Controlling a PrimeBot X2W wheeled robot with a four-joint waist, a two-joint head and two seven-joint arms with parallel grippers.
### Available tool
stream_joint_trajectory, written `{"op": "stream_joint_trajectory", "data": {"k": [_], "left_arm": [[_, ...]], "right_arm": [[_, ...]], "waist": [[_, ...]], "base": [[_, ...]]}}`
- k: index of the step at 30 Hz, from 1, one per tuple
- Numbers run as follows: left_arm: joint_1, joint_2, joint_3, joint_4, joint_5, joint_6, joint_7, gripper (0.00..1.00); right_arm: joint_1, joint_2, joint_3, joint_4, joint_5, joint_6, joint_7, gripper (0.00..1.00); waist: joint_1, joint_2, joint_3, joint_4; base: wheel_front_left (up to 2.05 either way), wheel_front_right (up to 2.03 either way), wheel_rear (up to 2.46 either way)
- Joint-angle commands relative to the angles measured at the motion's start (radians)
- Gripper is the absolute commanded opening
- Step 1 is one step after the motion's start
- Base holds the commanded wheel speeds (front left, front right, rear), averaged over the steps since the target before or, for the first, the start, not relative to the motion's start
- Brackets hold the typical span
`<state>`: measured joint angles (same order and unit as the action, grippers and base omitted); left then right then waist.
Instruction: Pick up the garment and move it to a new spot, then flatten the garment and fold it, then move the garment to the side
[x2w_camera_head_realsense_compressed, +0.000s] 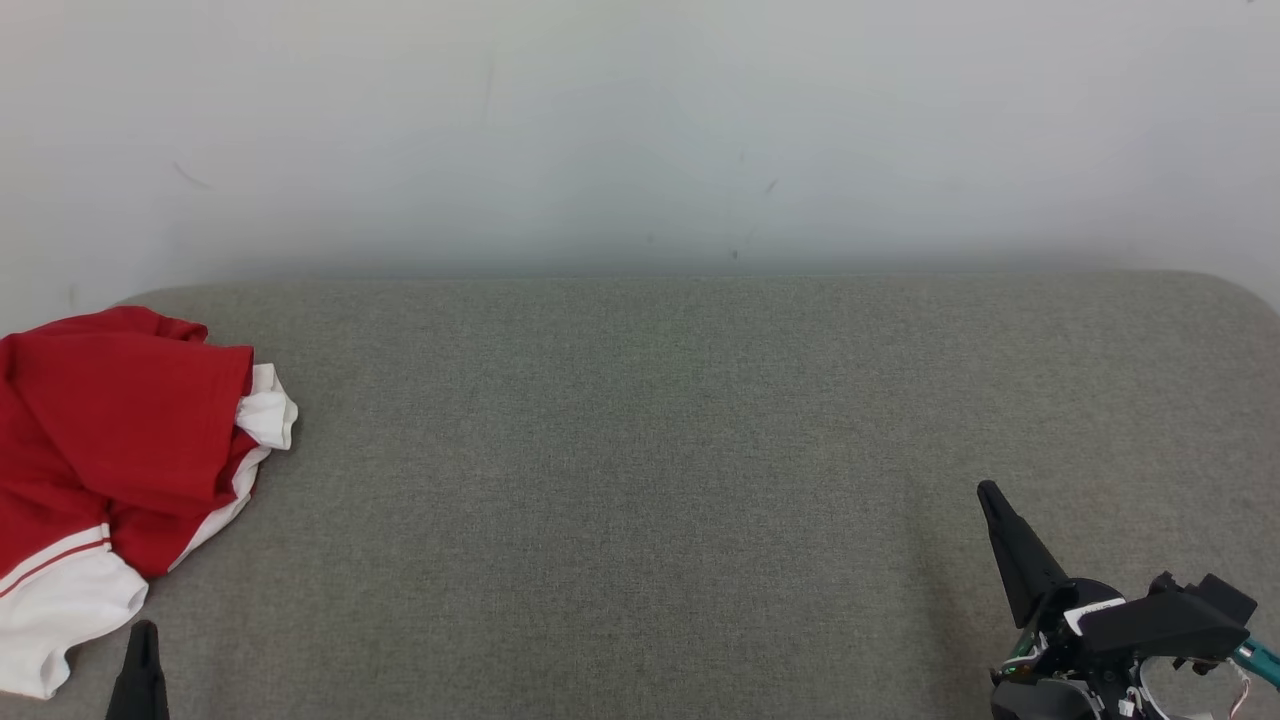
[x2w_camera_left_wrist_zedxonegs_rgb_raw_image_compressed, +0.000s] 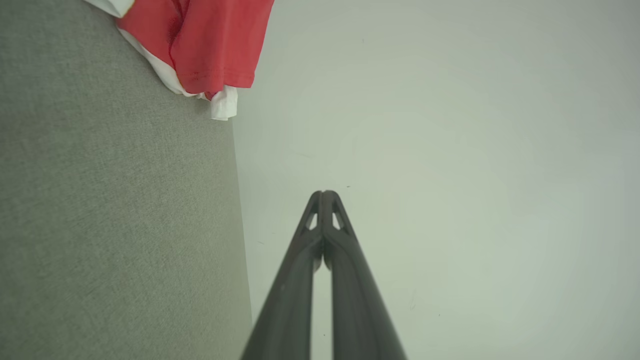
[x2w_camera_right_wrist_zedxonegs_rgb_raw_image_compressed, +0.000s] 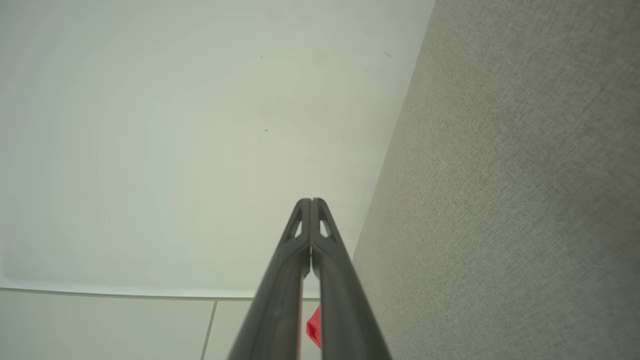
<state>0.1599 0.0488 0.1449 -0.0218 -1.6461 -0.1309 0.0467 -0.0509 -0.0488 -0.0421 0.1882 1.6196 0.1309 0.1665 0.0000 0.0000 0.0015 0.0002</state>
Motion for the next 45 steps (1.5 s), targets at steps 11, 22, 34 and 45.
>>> {"op": "stream_joint_trajectory", "data": {"k": [11,22,34,45], "left_arm": [[-0.007,-0.011,-0.011,0.037,0.006,0.000,-0.015,1.00],[-0.037,-0.009,-0.010,0.051,0.093,0.000,-0.059,1.00],[-0.061,-0.006,-0.021,0.046,0.313,0.033,-0.102,1.00],[-0.076,-0.004,-0.055,0.052,0.524,0.079,-0.132,1.00]], "right_arm": [[0.016,0.004,0.018,0.032,-0.006,0.000,-0.019,1.00],[-0.013,0.003,0.059,0.034,-0.092,0.000,-0.081,1.00],[-0.044,0.001,0.078,0.047,-0.384,0.000,-0.140,1.00],[-0.067,0.001,0.095,0.069,-0.631,0.000,-0.183,1.00]], "waist": [[0.0000,0.0000,0.001,0.000],[0.0000,0.0000,0.002,0.000],[0.0000,0.0000,0.002,-0.001],[0.0000,0.0000,-0.001,0.001]], "base": [[0.00,0.00,0.00],[0.00,0.00,0.00],[0.00,0.00,0.00],[0.00,0.00,0.00]]}}
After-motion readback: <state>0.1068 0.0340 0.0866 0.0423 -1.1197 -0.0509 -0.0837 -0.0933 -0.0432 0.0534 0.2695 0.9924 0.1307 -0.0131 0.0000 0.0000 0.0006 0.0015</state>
